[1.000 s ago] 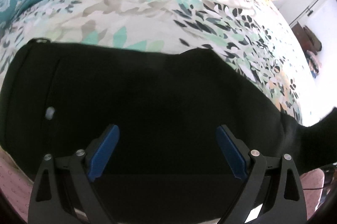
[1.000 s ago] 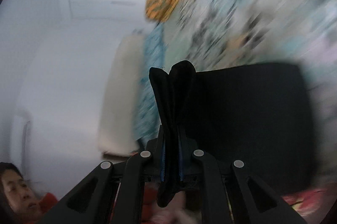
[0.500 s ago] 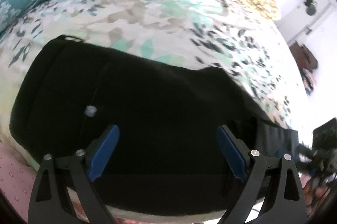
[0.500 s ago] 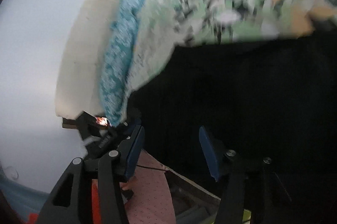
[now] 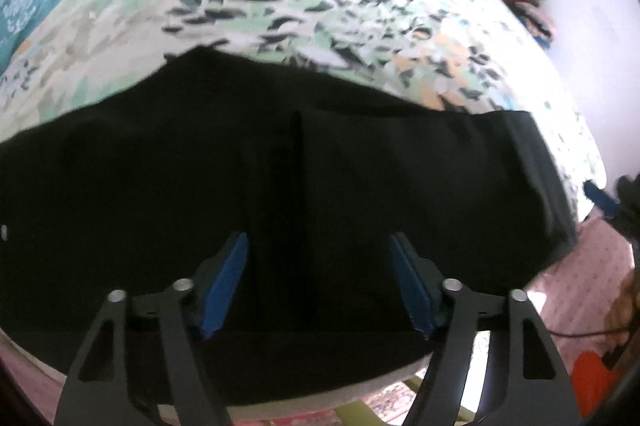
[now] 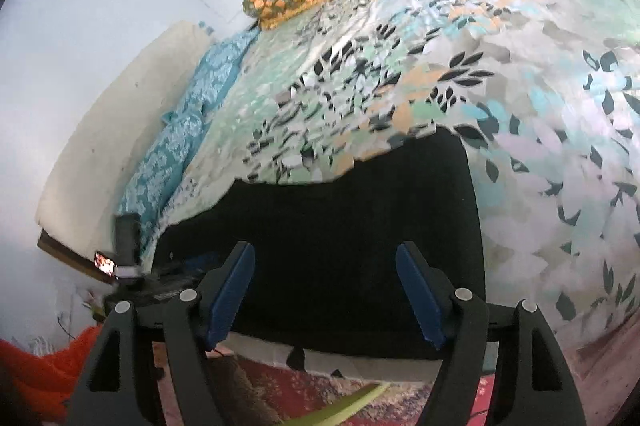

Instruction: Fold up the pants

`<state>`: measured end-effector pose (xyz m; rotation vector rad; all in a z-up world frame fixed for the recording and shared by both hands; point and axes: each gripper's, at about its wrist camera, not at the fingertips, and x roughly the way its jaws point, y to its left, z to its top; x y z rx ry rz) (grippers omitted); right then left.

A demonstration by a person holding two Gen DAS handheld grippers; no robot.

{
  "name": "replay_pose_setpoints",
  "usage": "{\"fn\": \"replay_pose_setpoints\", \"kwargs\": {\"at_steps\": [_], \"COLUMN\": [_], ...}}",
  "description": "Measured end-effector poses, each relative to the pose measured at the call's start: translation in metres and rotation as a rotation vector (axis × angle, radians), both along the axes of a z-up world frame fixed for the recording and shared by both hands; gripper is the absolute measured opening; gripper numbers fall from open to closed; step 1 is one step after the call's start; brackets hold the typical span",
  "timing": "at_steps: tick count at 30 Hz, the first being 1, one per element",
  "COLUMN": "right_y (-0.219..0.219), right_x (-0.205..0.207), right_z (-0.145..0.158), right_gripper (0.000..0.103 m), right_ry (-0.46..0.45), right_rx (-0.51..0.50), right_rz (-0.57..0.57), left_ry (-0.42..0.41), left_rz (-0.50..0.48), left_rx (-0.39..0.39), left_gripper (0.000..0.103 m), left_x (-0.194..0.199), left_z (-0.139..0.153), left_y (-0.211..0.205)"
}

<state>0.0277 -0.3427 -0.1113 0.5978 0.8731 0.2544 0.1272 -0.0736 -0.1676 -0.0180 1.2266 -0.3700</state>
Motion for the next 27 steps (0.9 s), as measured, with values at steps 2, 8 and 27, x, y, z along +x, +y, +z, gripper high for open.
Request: {"fn": "replay_pose_setpoints", "kwargs": {"at_steps": [2, 8, 27], "right_y": [0.006, 0.024, 0.045], "right_x": [0.005, 0.010, 0.021], "right_z": [0.004, 0.004, -0.033], "right_gripper": [0.073, 0.073, 0.078], "right_ry": [-0.019, -0.001, 0.132], "right_rx": [-0.068, -0.296, -0.337], "right_rz": [0.015, 0.023, 0.127], "left_ry": [-0.001, -0.023, -0.047], "left_rz": [0.007, 0.067, -0.068], "left_rx": [0.019, 0.037, -0.022], "left_gripper": [0.028, 0.000, 0.034], "left_x": [0.000, -0.010, -0.015], "left_z": [-0.004, 0.008, 0.008], "left_y": [0.000, 0.034, 0.005]}}
